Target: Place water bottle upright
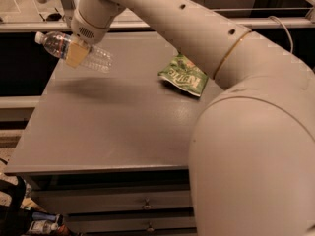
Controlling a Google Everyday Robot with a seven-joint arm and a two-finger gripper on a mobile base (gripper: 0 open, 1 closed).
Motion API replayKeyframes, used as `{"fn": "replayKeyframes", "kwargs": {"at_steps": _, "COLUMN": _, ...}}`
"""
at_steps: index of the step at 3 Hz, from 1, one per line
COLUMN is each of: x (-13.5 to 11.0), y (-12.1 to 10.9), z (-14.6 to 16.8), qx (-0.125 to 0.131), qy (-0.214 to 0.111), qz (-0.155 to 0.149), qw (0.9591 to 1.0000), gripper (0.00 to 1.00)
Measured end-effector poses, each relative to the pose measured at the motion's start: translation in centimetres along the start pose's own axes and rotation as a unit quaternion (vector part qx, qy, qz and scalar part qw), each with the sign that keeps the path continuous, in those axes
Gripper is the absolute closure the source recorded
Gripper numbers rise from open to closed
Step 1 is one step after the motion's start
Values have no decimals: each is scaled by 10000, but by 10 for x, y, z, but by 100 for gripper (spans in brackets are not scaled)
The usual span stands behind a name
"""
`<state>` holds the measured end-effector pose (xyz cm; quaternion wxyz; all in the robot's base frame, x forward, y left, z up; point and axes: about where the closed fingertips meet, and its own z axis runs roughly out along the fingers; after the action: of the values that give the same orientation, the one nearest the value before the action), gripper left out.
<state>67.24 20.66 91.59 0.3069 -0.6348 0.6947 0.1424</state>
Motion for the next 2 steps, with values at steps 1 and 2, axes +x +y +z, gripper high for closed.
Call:
{"fn": "replayKeyframes", "kwargs": {"at_steps": 1, "x": 5, "y": -15, "z": -7, "qx": 249, "qy": -977, "qz": 138, "qw": 9948, "gripper": 100}}
{"fn": "replayKeyframes", "kwargs": {"at_steps": 2, "x": 8, "y": -24, "z": -12, "qx": 362, "qy": -1485, "qz": 232, "qw": 9880, "gripper": 100}}
